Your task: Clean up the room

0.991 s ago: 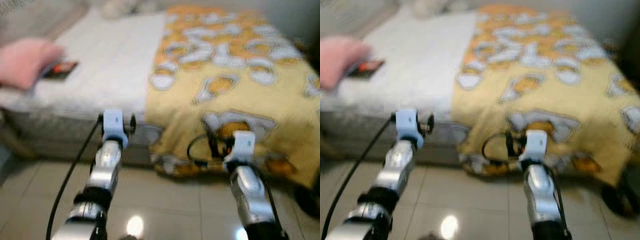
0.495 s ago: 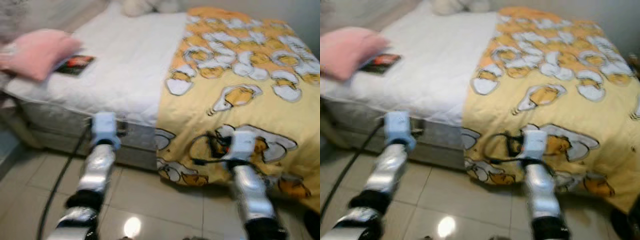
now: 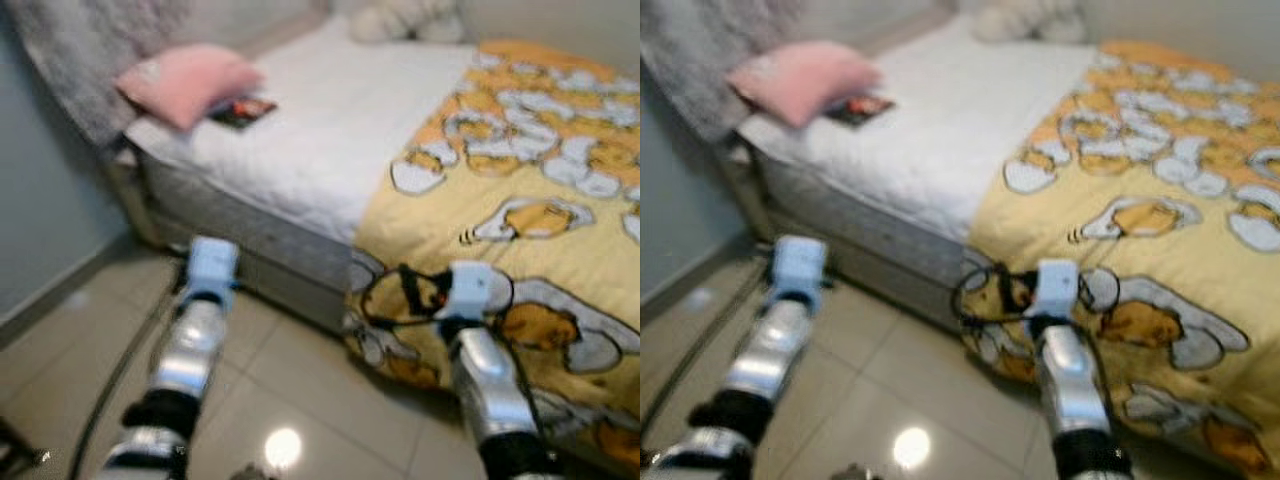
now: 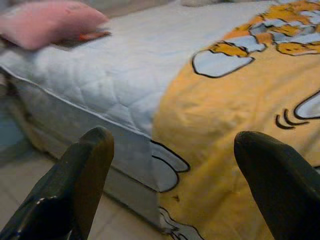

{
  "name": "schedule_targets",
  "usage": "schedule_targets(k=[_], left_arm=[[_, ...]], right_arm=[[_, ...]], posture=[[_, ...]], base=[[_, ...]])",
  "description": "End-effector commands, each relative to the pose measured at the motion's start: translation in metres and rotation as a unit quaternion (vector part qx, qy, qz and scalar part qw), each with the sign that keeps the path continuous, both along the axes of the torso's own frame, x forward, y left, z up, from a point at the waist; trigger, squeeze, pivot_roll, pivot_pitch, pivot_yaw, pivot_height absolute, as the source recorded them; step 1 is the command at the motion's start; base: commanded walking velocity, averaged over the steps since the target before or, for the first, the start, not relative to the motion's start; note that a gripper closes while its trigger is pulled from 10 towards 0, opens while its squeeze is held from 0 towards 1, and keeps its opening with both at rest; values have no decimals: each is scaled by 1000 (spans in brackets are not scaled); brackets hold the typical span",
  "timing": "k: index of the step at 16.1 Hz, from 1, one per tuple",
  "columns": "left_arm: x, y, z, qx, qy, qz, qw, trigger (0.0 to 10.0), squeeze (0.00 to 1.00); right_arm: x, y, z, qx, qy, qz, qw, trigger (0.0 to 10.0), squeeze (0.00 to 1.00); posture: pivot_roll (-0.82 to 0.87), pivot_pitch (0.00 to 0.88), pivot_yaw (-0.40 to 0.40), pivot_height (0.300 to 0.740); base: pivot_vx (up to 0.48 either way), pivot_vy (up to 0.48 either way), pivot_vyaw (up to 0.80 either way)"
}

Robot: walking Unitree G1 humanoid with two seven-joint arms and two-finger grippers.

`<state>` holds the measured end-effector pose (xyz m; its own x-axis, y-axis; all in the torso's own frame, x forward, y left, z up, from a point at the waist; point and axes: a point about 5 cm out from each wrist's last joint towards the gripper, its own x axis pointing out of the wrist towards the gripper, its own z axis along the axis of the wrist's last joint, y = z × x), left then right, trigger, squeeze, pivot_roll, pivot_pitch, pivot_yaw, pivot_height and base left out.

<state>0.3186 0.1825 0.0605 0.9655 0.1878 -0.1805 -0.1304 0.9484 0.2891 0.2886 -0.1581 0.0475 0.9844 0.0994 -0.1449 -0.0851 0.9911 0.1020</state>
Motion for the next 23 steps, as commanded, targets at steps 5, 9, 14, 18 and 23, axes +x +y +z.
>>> schedule_targets(k=[5, 9, 14, 18, 23], left_arm=[[6, -19, 9, -61, -21, -13, 998, 10000, 0], [8, -30, 13, -70, -31, -28, 997, 10000, 0], [6, -31, 12, -76, -29, -32, 996, 10000, 0], [9, -35, 14, -27, -31, -47, 998, 10000, 0], [11, -36, 24, -54, -51, -33, 997, 10000, 0]], right_arm=[[-7, -11, -1, -9, -3, -13, 1000, 10000, 0], [-8, -13, -1, -11, -1, -11, 1000, 10000, 0], [-6, -15, -1, -6, 2, -11, 1000, 10000, 0], [-4, -14, 0, -4, 2, -1, 1000, 10000, 0], [-2, -3, 3, 15, -10, 33, 999, 10000, 0]], posture=[[18, 0, 43, 740], [11, 0, 43, 740], [10, 0, 43, 740], [9, 0, 41, 740], [4, 0, 46, 740]], base=[[480, 0, 529], [480, 0, 623], [480, 0, 620], [0, 0, 612], [384, 0, 586]])
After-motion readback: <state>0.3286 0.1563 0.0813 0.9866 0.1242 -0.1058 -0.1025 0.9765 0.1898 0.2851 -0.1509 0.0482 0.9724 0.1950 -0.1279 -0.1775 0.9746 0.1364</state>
